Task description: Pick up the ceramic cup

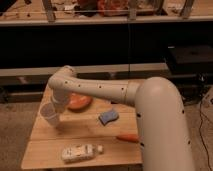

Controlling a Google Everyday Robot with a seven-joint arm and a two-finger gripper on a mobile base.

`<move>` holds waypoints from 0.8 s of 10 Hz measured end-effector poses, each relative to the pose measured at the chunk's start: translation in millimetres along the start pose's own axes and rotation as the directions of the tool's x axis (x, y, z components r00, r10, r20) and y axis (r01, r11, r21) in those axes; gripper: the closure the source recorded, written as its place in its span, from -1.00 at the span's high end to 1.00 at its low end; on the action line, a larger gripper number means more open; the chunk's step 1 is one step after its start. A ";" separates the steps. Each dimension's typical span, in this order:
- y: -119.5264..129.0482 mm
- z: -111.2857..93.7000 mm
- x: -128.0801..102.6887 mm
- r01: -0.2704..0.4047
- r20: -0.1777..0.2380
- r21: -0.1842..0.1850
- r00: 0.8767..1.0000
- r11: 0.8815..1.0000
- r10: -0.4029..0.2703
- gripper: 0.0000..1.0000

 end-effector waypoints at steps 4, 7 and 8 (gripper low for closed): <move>1.1 -1.9 1.9 0.003 0.000 0.002 1.000 1.000 -0.003 -1.00; 1.8 -3.1 3.2 0.004 0.001 0.003 1.000 1.000 -0.004 -1.00; 2.1 -3.6 3.8 0.004 0.001 0.003 1.000 1.000 -0.004 -1.00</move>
